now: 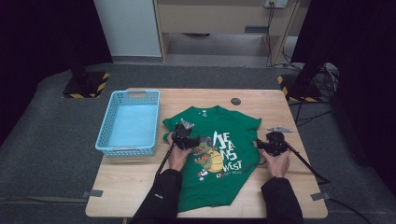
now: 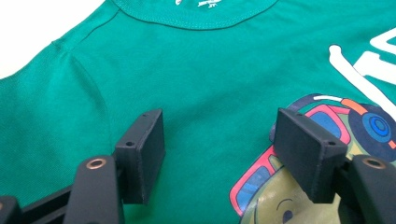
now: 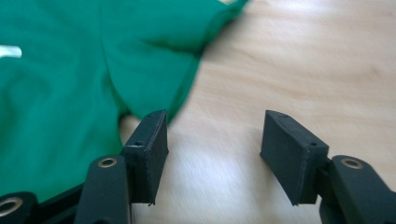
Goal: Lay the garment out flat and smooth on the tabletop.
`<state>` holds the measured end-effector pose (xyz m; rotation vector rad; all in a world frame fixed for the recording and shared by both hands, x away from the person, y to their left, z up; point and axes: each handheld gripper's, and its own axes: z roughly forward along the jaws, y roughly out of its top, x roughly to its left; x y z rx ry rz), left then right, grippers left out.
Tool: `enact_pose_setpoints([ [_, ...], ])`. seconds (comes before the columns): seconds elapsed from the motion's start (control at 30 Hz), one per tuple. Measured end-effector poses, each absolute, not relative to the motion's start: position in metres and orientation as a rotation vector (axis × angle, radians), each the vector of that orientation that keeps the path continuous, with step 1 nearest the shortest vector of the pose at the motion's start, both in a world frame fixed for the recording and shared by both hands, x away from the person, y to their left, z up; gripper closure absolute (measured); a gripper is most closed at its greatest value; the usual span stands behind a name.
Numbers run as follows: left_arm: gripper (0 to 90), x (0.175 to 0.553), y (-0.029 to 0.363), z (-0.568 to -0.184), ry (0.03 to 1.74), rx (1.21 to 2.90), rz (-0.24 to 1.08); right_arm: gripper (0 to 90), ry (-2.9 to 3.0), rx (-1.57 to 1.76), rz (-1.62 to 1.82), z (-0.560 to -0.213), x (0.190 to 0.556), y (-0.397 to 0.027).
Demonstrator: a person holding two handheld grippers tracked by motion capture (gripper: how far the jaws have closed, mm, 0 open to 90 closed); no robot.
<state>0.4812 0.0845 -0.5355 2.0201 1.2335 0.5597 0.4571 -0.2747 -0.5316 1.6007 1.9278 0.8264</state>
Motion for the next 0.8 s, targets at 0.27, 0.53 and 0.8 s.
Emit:
enact_pose_setpoints([
  [0.27, 32.8, 0.478, 0.088, -0.531, 1.252, 2.019, 0.547, 34.7, 1.906, 1.495, 1.001, -0.515, 0.447, -0.277],
  [0.53, 27.3, 0.450, 0.103, -0.515, 1.278, 2.034, 0.531, 30.0, 2.003, 1.372, 1.158, -0.505, 0.448, -0.249],
  [0.8, 24.0, 0.430, 0.108, -0.527, 1.272, 2.089, 0.483, 29.6, 2.219, 1.336, 1.103, -0.511, 0.456, -0.220],
])
